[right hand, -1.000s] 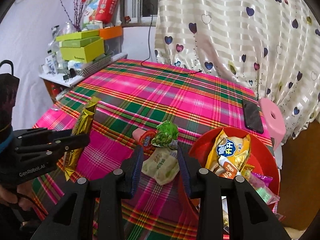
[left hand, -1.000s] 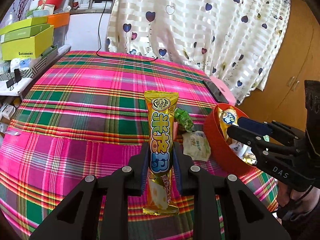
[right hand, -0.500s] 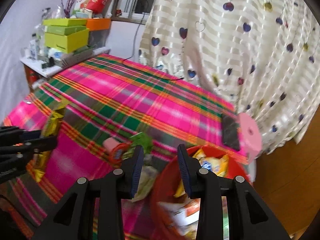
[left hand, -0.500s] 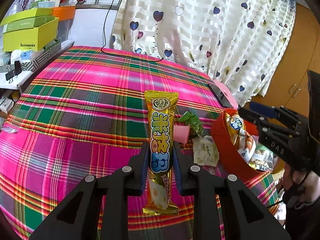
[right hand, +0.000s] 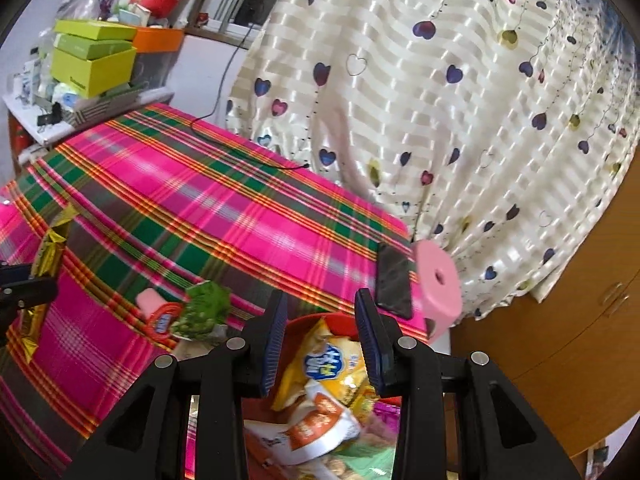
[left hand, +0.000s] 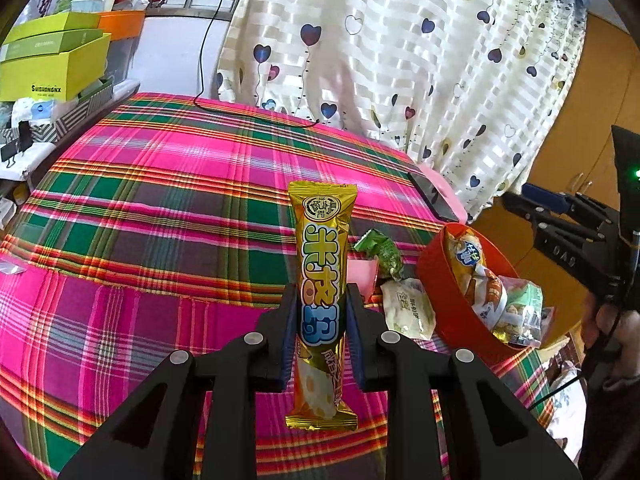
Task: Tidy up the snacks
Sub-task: 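Move the open right tool down to the green pea snack bag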
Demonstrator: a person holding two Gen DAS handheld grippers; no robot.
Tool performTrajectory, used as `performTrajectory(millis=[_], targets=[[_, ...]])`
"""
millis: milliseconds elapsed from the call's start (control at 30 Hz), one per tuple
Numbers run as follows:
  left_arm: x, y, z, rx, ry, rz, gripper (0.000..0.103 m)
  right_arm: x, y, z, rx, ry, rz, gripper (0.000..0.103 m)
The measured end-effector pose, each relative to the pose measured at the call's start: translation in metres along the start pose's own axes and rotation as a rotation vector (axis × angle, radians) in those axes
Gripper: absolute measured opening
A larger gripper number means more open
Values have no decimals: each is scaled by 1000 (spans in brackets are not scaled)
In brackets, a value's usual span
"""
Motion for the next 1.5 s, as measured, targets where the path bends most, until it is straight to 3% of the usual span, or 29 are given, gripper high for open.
performTrajectory(millis=[567,1067,1300,1500], targets=[[-6,-46,-5,37,-2,81,23,17,-77,-35,90,-17,125,33],[-6,-45,-14,29,-15,77,23,19,-72,-43,66,-23,125,33],[-4,-16,-18,-3,-20,31,23,10,-25,-21,-29,2,72,33],[2,15,-21,-39,-20,-21,23,2,40,10,-278,44,72,33]])
Point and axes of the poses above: each gripper's, at about its wrist camera, not at the fingertips, and z roughly the way its jaws point, y to its left, x to its underside, the point moved 7 cm from there along z, roughly the way its jaws point, and after that the axes turned 3 degrees about x, right-handed, at the moved point
